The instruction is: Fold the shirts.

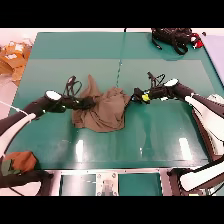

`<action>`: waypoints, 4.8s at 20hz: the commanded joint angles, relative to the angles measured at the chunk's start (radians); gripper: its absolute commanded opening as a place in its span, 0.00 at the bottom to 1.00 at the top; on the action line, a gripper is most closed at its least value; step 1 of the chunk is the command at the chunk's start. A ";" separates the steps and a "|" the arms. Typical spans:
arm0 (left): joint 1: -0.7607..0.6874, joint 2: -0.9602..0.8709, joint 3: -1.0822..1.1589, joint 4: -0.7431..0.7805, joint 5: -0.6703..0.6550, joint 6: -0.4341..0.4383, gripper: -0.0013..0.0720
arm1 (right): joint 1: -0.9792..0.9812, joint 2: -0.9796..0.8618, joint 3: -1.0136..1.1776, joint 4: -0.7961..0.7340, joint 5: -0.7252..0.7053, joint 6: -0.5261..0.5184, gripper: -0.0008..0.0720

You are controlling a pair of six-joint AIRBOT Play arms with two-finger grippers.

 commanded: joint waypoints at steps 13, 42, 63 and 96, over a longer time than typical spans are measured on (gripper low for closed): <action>0.093 0.324 0.457 0.482 -0.409 -0.182 0.06 | -0.282 0.388 0.269 -0.006 0.245 0.010 0.03; 0.101 -0.103 0.513 0.518 -0.177 -0.256 1.00 | -0.323 0.428 -0.410 -0.236 -0.123 0.063 0.03; -0.203 -0.105 0.126 0.414 -0.054 -0.586 0.60 | -0.387 0.387 -0.298 -0.235 -0.096 -0.028 0.03; -0.036 0.383 0.945 0.554 -0.823 -0.462 0.06 | -0.524 1.064 0.267 -0.241 0.219 0.124 0.03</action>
